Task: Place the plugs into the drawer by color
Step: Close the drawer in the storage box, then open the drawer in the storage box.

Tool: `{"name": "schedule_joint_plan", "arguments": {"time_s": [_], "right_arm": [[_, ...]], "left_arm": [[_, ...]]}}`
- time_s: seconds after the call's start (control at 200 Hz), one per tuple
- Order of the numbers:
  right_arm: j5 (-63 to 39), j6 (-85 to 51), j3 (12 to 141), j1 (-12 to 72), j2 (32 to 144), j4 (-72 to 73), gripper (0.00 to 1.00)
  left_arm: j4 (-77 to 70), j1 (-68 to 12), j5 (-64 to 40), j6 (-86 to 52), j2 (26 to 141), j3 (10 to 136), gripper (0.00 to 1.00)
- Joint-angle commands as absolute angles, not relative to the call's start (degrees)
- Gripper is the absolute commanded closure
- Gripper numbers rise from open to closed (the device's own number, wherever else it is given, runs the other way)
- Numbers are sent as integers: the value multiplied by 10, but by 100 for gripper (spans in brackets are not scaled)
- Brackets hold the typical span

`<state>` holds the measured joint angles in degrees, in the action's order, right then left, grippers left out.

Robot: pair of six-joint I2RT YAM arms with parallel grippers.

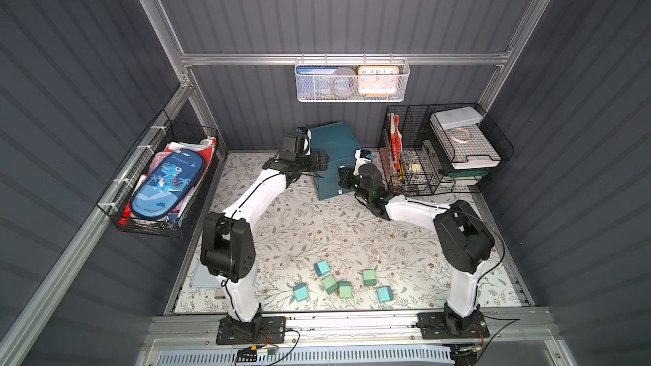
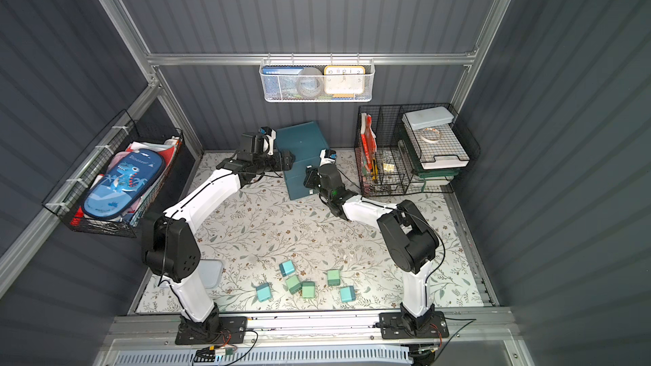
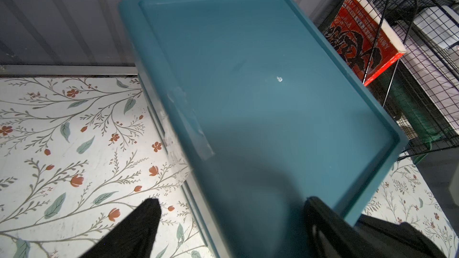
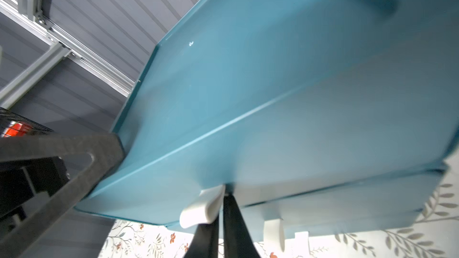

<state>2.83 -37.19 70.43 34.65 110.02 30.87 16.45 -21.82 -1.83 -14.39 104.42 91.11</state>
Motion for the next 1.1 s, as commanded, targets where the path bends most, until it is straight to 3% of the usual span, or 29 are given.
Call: {"name": "schedule_joint_plan", "arguments": {"time_s": [0.0,0.12,0.385,0.555,1.096], "right_arm": [[8,-438,646,340,1058,366,86],[-39,-534,573,322,1057,451,83],[-120,-694,575,285,1160,606,70],[-123,-712,583,283,1185,614,65],[-136,-734,616,298,1223,622,65]], "left_arm": [[210,-223,-23,-125,1058,898,5],[211,-223,-31,-122,1060,898,5],[210,-223,-36,-128,1062,896,7],[207,-223,-39,-134,1061,891,10],[210,-223,-41,-136,1061,893,15]]}}
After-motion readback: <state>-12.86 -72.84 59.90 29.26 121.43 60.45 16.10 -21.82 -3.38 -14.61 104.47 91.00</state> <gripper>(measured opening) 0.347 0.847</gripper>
